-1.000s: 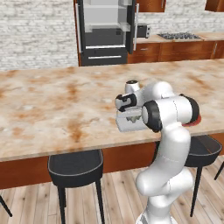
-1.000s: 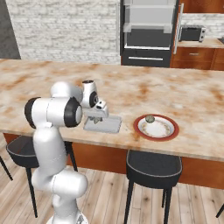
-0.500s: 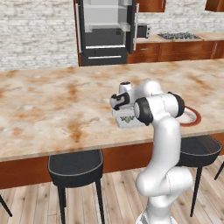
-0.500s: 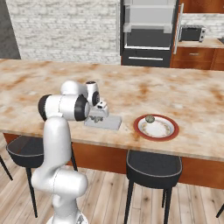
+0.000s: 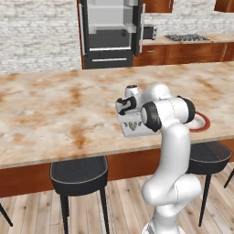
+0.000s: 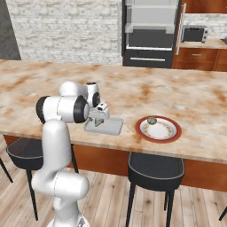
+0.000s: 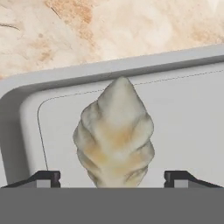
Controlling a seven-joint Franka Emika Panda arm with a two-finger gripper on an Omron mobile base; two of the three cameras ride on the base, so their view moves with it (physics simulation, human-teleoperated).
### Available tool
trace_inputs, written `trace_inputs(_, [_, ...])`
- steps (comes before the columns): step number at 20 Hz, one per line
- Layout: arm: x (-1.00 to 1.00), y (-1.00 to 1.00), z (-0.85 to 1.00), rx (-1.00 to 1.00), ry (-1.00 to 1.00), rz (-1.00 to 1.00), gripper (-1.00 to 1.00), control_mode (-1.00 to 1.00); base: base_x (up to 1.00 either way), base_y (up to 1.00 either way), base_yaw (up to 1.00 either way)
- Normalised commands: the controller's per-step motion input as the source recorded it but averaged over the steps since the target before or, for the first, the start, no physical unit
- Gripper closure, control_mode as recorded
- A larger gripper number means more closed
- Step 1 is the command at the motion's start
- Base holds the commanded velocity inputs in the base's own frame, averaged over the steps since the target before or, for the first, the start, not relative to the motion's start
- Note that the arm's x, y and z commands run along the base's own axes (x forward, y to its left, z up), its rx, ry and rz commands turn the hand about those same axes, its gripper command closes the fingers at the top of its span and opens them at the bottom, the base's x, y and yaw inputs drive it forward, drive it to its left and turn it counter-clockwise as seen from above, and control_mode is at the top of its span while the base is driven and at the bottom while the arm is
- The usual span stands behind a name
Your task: Place two dumplings into each of the tupperware containers and then place the containers in the fridge.
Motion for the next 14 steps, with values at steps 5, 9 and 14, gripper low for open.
trace_inputs(5, [-0.34, -0.57, 0.46, 0.09, -0.03, -0.07, -1.00, -1.00, 0.00, 0.00, 0.00])
trace_inputs(9, [-0.57, -0.84, 0.66, 0.01, 0.00, -0.23, -1.00, -1.00, 0.00, 0.00, 0.00])
trace_inputs(14, [-0.46, -0.82, 0.58, -0.01, 0.00, -0.28, -1.00, -1.00, 0.00, 0.00, 0.00])
